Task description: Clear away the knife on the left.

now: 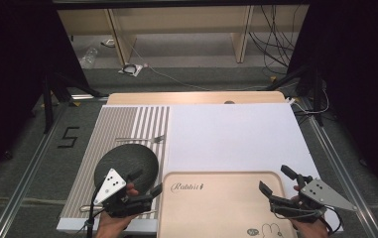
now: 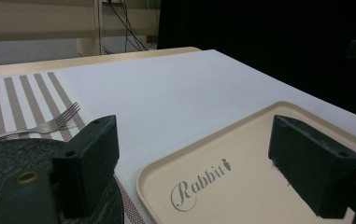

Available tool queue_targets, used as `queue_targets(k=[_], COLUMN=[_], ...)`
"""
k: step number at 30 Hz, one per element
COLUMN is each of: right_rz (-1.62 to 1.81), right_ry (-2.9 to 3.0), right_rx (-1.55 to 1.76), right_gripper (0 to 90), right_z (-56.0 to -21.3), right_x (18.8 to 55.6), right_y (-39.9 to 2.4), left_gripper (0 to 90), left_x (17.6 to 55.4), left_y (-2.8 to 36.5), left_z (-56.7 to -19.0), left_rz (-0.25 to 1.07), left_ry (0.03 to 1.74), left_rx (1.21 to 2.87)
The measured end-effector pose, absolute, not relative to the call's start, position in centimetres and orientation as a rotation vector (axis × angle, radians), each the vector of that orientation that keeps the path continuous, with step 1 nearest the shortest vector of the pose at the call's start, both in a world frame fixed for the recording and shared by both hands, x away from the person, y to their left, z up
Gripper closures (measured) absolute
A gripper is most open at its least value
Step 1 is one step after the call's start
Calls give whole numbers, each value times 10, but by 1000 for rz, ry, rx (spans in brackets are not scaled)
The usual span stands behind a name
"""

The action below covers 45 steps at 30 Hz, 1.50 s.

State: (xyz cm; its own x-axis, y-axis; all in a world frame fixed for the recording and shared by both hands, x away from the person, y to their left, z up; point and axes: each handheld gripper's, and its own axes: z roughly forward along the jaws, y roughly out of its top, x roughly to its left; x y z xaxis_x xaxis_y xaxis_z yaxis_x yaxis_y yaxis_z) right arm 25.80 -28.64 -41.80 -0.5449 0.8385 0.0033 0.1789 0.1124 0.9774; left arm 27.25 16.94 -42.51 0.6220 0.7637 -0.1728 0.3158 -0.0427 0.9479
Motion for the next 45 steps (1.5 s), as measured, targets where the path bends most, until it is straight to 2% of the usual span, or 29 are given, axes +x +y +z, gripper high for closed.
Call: queue_targets(k=[17, 21, 38, 45], right_rz=[1475, 1475, 1480, 1482], right_ry=[1804, 1805, 1814, 1823], right_rx=[967, 969, 957, 944], right_gripper=[159, 160, 166, 168], right_z=[-417, -417, -416, -416], right_x=[256, 256, 255, 255], right_y=[-285, -286, -285, -284], left_gripper=[162, 164, 173, 189], left_x=[271, 271, 269, 271], left_y=[172, 174, 169, 181], left_z=[-421, -419, -413, -412], left_rz=[475, 446, 369, 362], left_ry=[896, 900, 867, 897], left_rx=[1640, 1656, 1857, 1896])
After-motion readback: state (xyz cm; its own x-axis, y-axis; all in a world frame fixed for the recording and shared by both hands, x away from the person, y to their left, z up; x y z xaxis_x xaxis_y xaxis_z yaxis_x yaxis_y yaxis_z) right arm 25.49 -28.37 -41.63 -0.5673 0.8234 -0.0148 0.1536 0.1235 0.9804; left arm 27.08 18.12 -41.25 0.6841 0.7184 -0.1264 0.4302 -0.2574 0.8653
